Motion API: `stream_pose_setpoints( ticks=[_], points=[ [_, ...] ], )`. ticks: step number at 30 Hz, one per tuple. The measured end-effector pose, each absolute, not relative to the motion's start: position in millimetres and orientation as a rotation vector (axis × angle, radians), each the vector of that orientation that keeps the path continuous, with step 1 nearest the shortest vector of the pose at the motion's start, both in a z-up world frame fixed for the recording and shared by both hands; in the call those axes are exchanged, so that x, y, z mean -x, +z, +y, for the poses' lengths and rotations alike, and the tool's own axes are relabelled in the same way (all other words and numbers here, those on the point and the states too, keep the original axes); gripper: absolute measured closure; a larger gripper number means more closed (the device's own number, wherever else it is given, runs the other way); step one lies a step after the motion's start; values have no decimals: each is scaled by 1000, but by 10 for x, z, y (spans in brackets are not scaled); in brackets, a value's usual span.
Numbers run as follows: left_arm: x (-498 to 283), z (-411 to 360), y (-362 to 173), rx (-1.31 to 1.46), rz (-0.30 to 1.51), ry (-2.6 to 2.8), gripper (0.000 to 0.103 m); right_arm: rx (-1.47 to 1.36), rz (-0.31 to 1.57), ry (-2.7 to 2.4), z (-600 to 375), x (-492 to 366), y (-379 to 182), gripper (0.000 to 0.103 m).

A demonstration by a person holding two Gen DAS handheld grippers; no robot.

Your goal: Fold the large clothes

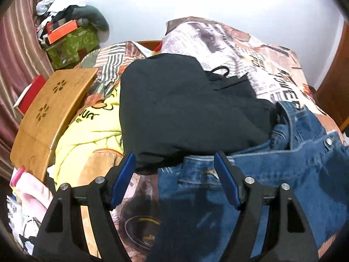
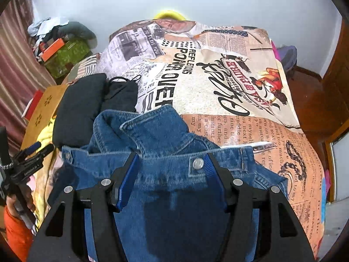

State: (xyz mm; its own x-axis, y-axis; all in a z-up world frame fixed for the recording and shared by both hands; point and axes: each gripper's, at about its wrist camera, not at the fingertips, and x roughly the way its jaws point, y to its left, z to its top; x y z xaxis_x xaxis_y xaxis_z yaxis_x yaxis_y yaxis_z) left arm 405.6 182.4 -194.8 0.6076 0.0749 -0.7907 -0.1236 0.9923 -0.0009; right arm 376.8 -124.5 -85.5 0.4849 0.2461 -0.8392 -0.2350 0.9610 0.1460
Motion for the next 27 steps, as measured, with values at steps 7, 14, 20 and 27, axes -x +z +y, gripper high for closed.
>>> stream_pose_setpoints(
  ticks=[7, 14, 20, 27],
  points=[
    [-3736, 1674, -2058, 38, 953, 85, 30, 110, 1009, 341, -1060, -3411, -897, 46],
    [-3338, 1692, -2191, 126, 996, 94, 30, 218, 999, 376, -876, -3070, -1015, 46],
    [-3009, 1807, -2319, 245, 1032, 135, 30, 284, 1074, 364, -816, -2900, -1370, 46],
    [-2715, 1976, -2459, 334, 1041, 195, 30, 317, 1036, 336, -855, -2731, -1453, 45]
  ],
)
